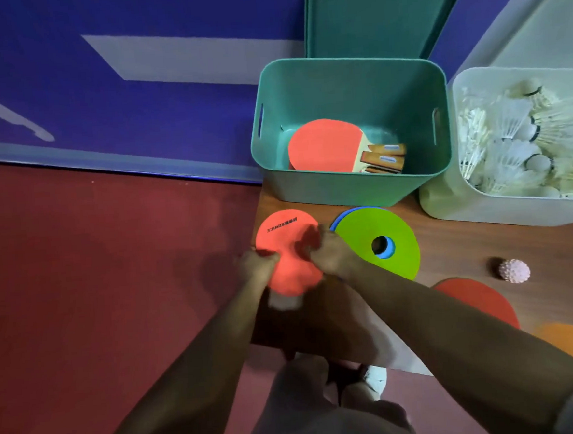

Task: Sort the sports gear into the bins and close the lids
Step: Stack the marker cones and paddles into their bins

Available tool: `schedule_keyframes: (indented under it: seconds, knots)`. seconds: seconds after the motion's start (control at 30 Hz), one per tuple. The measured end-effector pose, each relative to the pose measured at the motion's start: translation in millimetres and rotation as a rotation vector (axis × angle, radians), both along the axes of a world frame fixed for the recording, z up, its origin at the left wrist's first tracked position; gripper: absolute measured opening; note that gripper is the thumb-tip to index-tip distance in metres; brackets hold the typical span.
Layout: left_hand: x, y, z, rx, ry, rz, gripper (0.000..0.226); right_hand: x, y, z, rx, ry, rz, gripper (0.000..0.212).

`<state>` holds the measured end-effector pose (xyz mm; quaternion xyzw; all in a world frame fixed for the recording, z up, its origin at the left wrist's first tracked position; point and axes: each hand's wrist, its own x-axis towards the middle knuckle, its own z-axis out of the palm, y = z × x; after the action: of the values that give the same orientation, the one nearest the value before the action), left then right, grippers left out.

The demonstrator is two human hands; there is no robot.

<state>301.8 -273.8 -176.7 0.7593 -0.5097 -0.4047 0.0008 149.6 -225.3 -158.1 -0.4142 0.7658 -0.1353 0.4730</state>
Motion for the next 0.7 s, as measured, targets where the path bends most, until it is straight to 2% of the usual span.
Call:
schedule_keyframes:
  seconds: [0.07, 0.13, 0.33, 0.43, 0.6, 0.7]
  knots:
    - [0, -2, -9, 0.025, 0.016, 0.021, 0.053, 8, -2, -13, 0.015, 0.026, -0.019, 0.053]
    - [1, -3, -15, 0.044, 0.052, 0.044, 0.053, 12, 0, -17, 0.019, 0.015, -0.103, 0.057]
    - [6, 3, -21, -0.013, 0.233, 0.104, 0.039, 8, 11, -18, -0.035, -0.117, -0.340, 0.034]
    - [11, 9, -11, -0.066, 0.467, 0.193, 0.025, 8, 21, -16, -0.054, -0.206, -0.393, 0.033]
    - [13, 26, 19, -0.068, 0.836, 0.284, 0.028, -1, 42, 11, -0.111, -0.372, -0.509, 0.049]
    - [4, 45, 36, -0.011, 0.985, 0.242, 0.033, -14, 62, 36, -0.119, -0.483, -0.616, 0.046]
